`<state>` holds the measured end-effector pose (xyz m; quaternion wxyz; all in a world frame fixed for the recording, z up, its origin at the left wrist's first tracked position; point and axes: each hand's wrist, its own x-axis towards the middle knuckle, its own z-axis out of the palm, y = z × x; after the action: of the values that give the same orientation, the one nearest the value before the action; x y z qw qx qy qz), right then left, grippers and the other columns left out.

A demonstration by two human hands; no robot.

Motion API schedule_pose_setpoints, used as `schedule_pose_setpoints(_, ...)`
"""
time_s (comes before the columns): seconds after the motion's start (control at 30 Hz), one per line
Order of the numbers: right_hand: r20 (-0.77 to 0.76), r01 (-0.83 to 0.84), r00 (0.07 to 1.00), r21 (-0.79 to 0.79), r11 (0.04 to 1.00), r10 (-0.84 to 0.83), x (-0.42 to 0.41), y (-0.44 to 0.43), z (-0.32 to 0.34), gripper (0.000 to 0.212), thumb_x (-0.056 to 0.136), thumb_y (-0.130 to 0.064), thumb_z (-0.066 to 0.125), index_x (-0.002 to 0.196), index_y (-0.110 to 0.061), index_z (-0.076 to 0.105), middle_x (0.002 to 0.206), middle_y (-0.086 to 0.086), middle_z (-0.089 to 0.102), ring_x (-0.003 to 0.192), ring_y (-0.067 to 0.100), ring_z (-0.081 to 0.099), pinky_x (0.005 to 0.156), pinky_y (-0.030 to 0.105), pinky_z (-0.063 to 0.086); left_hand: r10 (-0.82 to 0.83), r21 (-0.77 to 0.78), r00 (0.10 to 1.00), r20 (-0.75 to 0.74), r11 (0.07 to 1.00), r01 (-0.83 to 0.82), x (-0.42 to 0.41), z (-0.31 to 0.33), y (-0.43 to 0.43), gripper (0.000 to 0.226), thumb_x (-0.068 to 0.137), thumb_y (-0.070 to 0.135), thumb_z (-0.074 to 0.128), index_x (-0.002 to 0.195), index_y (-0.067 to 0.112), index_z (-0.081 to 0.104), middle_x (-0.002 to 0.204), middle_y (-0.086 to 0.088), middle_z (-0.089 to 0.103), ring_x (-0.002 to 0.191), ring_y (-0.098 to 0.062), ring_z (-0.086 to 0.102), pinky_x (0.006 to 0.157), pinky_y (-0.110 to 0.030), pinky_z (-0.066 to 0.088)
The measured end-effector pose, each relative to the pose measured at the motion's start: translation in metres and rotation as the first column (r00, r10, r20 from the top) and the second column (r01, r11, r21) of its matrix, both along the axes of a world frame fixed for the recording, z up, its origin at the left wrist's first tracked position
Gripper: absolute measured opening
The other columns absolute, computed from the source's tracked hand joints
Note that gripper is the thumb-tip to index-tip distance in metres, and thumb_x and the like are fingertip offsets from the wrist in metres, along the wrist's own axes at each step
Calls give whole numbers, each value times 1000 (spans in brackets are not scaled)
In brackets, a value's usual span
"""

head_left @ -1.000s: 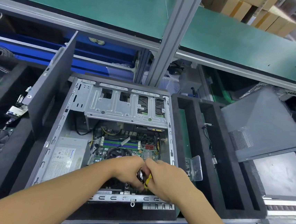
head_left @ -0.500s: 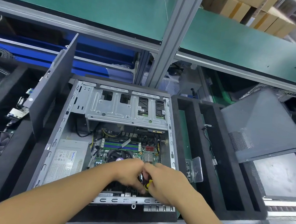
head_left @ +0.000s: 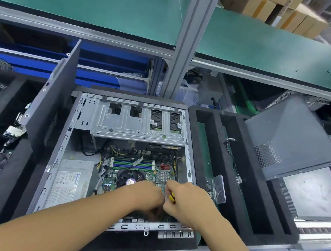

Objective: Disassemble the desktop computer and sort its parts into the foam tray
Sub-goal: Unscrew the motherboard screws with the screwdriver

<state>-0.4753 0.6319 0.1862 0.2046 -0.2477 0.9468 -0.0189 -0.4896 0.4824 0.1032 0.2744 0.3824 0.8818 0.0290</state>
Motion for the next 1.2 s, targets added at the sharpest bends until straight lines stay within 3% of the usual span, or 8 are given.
schedule_pose_setpoints(0.13, -28, -55, 998, 31, 998, 56, 2, 2, -3, 9, 84, -34, 44, 89, -27, 40, 64, -4, 36, 61, 28, 42, 47, 29, 22, -18, -130, 996, 91, 991, 30, 2, 1, 21, 18, 93, 0, 49, 106, -4, 61, 116, -18, 63, 107, -40, 60, 85, -49, 51)
schedule_pose_setpoints(0.4, -34, -58, 998, 36, 998, 59, 4, 0, 0, 10, 84, -29, 45, 90, -25, 39, 70, 0, 39, 64, 31, 42, 51, 30, 27, 151, -210, 979, 134, 970, -121, 6, -11, 39, 38, 101, 7, 44, 138, 0, 49, 143, -17, 49, 134, -35, 44, 109, -43, 38)
schedule_pose_setpoints(0.53, -39, -41, 998, 30, 999, 42, 6, 3, 3, 14, 84, -27, 46, 96, -21, 46, 74, 2, 42, 64, 32, 43, 56, 33, 30, 393, -15, 906, 156, 918, -396, 8, -10, 36, 40, 95, 25, 60, 130, 6, 52, 127, -13, 62, 115, -28, 61, 81, -29, 46)
schedule_pose_setpoints(0.73, -28, -32, 999, -5, 999, 31, 8, 3, 5, 10, 83, -27, 45, 91, -22, 40, 72, 1, 42, 63, 32, 44, 56, 33, 32, 101, -103, 969, 225, 992, -79, 6, 2, 34, 35, 100, 5, 41, 132, -2, 54, 137, -20, 53, 128, -34, 48, 107, -40, 37)
schedule_pose_setpoints(0.9, -30, 4, 1000, -49, 999, -6, 7, 10, 9, 15, 83, -30, 46, 96, -23, 47, 71, -1, 43, 63, 30, 45, 53, 32, 29, 53, -78, 956, 287, 996, -32, 0, 19, 29, 24, 94, 2, 48, 116, -3, 59, 121, -20, 62, 107, -35, 58, 90, -39, 46)
schedule_pose_setpoints(1.0, -40, 41, 998, -109, 993, -45, 5, 14, 17, 12, 83, -35, 48, 91, -27, 45, 68, -3, 41, 66, 29, 46, 55, 32, 30, 15, 34, 928, 371, 999, -30, -16, 42, 11, 11, 90, 16, 61, 101, 17, 66, 95, 5, 65, 74, -12, 56, 62, -20, 42)
schedule_pose_setpoints(1.07, -60, 92, 993, -188, 978, -105, 2, 17, 27, 12, 82, -40, 50, 85, -29, 45, 65, -6, 42, 68, 26, 47, 55, 32, 31, 38, 113, 923, 382, 990, -88, -34, 68, -4, 2, 92, 25, 63, 93, 26, 64, 79, 16, 62, 66, -3, 56, 60, -18, 41)
schedule_pose_setpoints(1.2, -133, 256, 932, -419, 871, -338, -9, 31, 56, 15, 77, -39, 50, 75, -27, 42, 58, -1, 51, 63, 21, 50, 54, 32, 41, 197, 399, 924, 327, 858, -324, -69, 118, -7, 10, 98, 22, 56, 88, 24, 55, 74, 5, 67, 59, -6, 59, 59, -19, 48)
